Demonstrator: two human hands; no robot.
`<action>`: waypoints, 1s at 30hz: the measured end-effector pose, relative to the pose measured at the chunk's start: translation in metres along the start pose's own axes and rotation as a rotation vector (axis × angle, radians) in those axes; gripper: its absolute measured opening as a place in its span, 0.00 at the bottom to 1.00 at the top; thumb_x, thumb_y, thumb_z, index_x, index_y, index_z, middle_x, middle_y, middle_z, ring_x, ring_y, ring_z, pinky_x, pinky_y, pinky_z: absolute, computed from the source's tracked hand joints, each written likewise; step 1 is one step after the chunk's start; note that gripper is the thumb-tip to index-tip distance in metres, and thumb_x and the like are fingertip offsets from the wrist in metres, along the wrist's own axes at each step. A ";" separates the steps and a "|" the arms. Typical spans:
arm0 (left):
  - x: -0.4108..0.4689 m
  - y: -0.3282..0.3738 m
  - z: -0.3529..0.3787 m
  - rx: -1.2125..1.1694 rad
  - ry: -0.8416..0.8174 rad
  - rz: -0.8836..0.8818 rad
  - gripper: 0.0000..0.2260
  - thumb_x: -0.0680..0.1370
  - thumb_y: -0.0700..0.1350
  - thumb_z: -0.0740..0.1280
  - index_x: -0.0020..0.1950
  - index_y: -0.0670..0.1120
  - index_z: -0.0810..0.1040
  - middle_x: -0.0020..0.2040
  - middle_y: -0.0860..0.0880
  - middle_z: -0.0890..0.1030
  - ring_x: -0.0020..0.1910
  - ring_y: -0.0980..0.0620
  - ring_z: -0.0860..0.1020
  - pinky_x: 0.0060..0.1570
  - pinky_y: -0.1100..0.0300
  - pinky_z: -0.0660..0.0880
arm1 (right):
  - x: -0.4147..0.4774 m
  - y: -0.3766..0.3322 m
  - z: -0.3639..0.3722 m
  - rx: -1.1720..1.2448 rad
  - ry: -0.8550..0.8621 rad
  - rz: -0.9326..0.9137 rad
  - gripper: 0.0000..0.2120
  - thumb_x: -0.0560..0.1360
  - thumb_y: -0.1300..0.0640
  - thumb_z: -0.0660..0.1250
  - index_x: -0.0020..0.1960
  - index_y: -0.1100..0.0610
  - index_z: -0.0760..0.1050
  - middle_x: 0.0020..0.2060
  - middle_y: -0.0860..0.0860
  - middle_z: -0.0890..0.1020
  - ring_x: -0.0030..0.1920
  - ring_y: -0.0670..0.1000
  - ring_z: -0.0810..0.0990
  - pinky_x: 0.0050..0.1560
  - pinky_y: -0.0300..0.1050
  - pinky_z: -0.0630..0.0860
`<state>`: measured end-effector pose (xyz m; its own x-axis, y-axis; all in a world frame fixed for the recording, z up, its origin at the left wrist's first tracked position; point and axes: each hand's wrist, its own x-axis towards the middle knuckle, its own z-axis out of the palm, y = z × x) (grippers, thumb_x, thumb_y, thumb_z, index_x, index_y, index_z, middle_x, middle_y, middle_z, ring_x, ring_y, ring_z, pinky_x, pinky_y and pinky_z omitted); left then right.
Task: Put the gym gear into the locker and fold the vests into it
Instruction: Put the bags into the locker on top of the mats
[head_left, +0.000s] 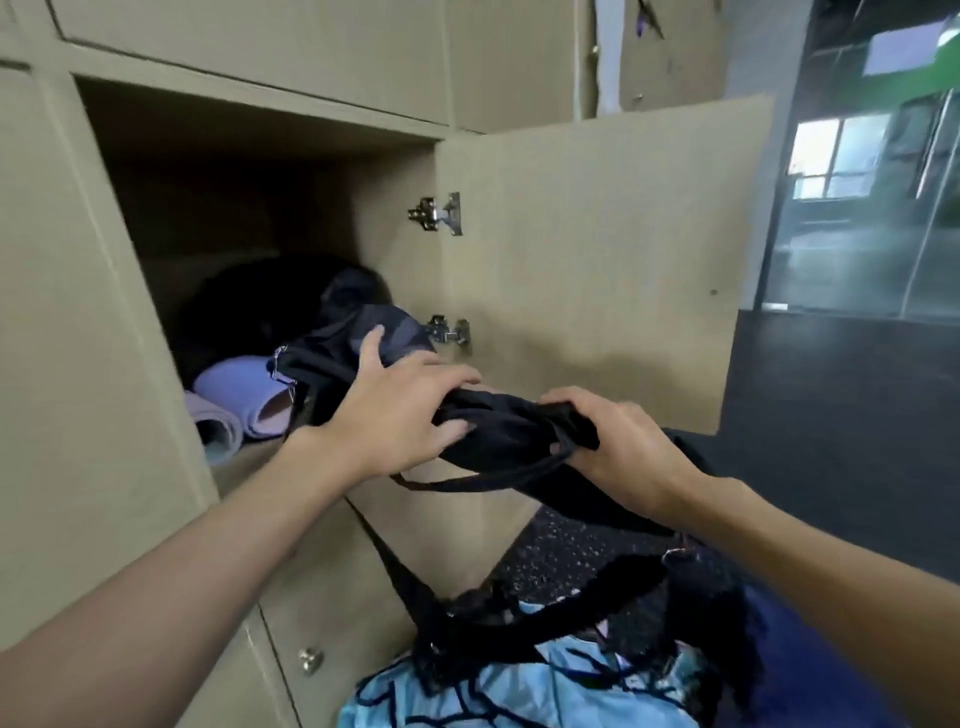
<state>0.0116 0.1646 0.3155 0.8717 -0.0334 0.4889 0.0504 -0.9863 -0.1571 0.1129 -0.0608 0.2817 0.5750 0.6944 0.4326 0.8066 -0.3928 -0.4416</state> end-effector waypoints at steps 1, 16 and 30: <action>-0.004 -0.010 -0.008 0.026 -0.002 -0.054 0.20 0.78 0.59 0.64 0.69 0.59 0.70 0.65 0.60 0.76 0.74 0.57 0.64 0.73 0.34 0.37 | 0.011 -0.009 0.003 0.024 -0.003 -0.012 0.18 0.78 0.57 0.66 0.65 0.43 0.71 0.55 0.45 0.83 0.56 0.50 0.80 0.56 0.51 0.76; -0.020 -0.090 -0.007 -0.267 0.541 -0.639 0.27 0.76 0.58 0.57 0.76 0.57 0.65 0.81 0.54 0.53 0.80 0.56 0.45 0.78 0.42 0.44 | 0.165 -0.053 0.042 0.226 0.015 -0.160 0.13 0.72 0.59 0.73 0.51 0.43 0.79 0.43 0.42 0.84 0.47 0.47 0.83 0.53 0.52 0.80; 0.019 -0.162 0.030 -0.604 0.596 -1.151 0.35 0.79 0.64 0.61 0.79 0.66 0.43 0.82 0.53 0.39 0.80 0.49 0.40 0.76 0.37 0.48 | 0.288 -0.121 0.092 0.409 -0.110 -0.053 0.08 0.70 0.61 0.75 0.42 0.50 0.80 0.38 0.48 0.82 0.40 0.50 0.79 0.37 0.39 0.73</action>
<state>0.0351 0.3290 0.3244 0.1499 0.9059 0.3962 0.2329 -0.4218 0.8763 0.1686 0.2422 0.3875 0.4982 0.7760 0.3870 0.7015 -0.0983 -0.7059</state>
